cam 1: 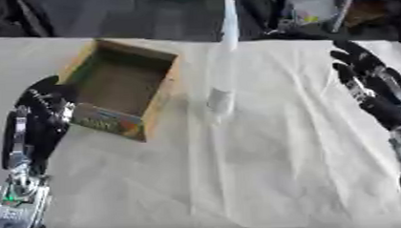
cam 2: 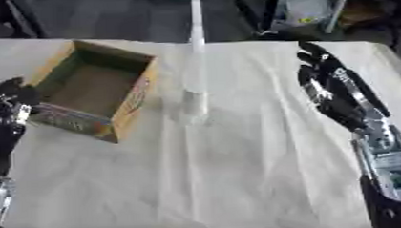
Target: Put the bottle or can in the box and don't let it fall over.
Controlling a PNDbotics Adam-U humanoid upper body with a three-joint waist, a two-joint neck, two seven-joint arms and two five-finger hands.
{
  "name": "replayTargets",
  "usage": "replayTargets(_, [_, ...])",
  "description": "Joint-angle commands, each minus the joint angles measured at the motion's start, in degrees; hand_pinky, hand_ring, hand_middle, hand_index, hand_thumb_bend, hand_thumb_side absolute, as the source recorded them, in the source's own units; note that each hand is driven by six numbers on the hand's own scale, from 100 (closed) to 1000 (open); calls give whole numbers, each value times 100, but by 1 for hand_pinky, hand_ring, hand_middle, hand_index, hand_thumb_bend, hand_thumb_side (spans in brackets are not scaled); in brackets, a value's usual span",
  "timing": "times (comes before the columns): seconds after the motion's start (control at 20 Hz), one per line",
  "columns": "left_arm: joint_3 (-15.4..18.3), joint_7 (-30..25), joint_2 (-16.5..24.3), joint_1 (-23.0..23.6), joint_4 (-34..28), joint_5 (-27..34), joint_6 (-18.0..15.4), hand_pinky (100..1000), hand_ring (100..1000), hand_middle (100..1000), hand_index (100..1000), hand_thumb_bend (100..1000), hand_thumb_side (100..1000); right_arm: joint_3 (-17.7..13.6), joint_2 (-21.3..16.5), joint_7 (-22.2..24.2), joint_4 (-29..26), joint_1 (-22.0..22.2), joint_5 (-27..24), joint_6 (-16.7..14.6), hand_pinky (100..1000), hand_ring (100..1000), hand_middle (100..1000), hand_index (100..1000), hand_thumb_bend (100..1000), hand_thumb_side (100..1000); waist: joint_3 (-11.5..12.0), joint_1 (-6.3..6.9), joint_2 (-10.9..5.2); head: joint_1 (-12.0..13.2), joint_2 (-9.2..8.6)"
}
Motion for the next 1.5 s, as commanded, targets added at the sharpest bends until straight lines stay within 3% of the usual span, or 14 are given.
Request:
replayTargets(0.05, [-6,-13,37,-33,-76,9,1,635,644,655,804,544,596,36,-181,5,27,-164,54,-49,974,1000,1000,1000,100,659,9,14,-96,-15,37])
replayTargets(0.6, [-15,-24,43,-41,-77,12,0,635,643,655,804,545,595,173,-199,76,240,-425,211,-125,971,1000,1000,1000,100,663,41,11,-100,-36,37])
replayTargets(0.85, [-22,-30,46,-45,-75,15,-1,635,643,654,804,545,595,266,-196,88,358,-613,305,-154,969,1000,1000,1000,100,613,59,9,-106,-53,37])
replayTargets(0.95, [-29,-38,44,-47,-74,17,-1,635,643,655,804,542,596,327,-187,95,456,-734,364,-176,968,1000,1000,1000,100,560,69,9,-109,-62,37])
replayTargets(1.5, [-42,-47,42,-50,-73,26,2,635,642,654,804,546,595,439,25,-170,1224,-1287,827,-246,967,1000,1000,1000,100,558,110,24,-107,-97,37])
